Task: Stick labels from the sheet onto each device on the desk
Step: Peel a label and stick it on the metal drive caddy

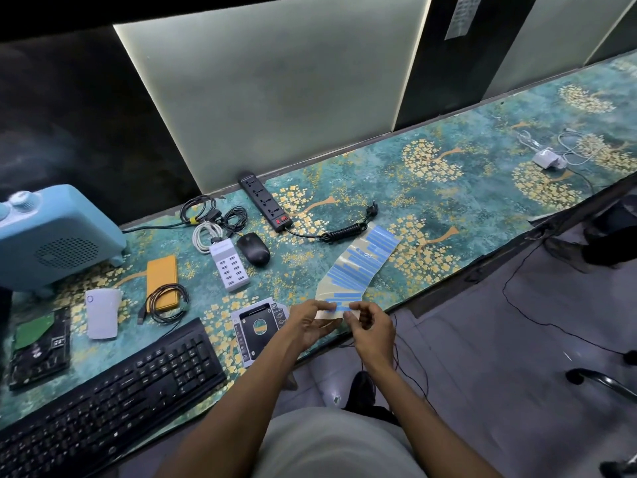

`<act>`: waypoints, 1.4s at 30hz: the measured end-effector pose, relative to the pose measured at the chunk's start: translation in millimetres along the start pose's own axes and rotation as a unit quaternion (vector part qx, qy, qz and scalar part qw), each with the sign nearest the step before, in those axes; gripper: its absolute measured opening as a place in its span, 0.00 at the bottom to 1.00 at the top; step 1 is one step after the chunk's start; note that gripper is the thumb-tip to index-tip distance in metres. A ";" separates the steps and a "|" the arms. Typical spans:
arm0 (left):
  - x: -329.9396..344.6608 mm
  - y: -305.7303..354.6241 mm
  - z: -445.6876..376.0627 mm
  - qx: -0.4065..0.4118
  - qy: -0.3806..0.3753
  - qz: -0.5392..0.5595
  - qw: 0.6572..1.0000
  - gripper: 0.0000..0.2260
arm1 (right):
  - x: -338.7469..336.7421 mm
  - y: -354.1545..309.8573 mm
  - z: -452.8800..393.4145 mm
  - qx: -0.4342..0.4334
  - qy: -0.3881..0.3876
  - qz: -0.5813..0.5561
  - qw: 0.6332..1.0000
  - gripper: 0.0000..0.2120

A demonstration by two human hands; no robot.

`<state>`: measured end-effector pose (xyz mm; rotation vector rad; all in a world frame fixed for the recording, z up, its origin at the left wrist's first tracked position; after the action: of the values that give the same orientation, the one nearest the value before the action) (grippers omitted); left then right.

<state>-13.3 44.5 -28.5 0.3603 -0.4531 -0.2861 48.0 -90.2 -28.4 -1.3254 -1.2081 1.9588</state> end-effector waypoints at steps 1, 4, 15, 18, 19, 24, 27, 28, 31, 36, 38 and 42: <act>1.3 -0.9 -0.9 0.000 -0.002 0.001 1.000 0.10 | -1.3 0.2 -0.5 0.007 0.007 -0.008 1.000 0.07; 3.0 -2.5 -2.7 0.006 -0.004 -0.007 1.000 0.10 | -3.4 0.6 0.3 0.016 -0.002 -0.022 1.000 0.09; 15.3 -8.9 -15.8 -0.013 0.012 -0.064 0.998 0.06 | -13.3 -2.8 7.0 -0.044 0.011 0.067 0.997 0.07; 19.9 -11.1 -20.3 -0.030 0.044 -0.066 0.996 0.08 | -20.9 -7.0 8.2 -0.090 0.060 0.181 0.978 0.08; 20.4 -11.9 -22.4 -0.040 0.051 -0.064 0.996 0.11 | -23.0 -8.1 7.9 -0.109 0.071 0.210 0.969 0.09; 26.8 -12.8 -28.2 -0.070 0.041 -0.063 0.995 0.17 | -26.8 -7.4 3.7 -0.153 0.073 0.262 0.950 0.10; 29.8 -12.6 -30.3 -0.072 0.047 -0.088 0.992 0.14 | -28.2 -6.1 -0.1 -0.144 0.065 0.279 0.947 0.09; 32.4 -12.5 -28.3 -0.076 0.042 -0.096 0.992 0.12 | -28.5 -5.9 -1.1 -0.140 0.060 0.283 0.947 0.09; 40.1 -11.3 -27.0 -0.080 0.028 -0.117 0.990 0.09 | -28.4 -4.5 -6.2 -0.119 0.045 0.277 0.953 0.08; 41.3 -12.2 -37.3 -0.051 0.054 -0.149 0.986 0.10 | -28.5 3.1 -14.0 -0.072 0.014 0.242 0.968 0.07; 40.9 -12.6 -40.8 -0.008 0.085 -0.156 0.984 0.05 | -29.7 2.8 -13.8 -0.081 0.017 0.219 0.972 0.07; 28.4 -11.8 -47.1 0.137 0.098 -0.288 0.943 0.13 | -29.7 -6.5 -14.2 -0.076 0.010 0.117 0.990 0.07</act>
<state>31.2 37.0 -62.1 0.7879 -0.1800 -0.7535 72.7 -104.3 -10.5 -1.6243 -1.2629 2.0385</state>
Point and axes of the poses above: each hand's wrist, its own z-axis away from the middle knuckle, its own x-axis out of the palm, y = z × x, the point moved 2 cm from there along -z, towards the middle knuckle, and after that the axes turned 6 degrees about z, right-handed, at the moved point
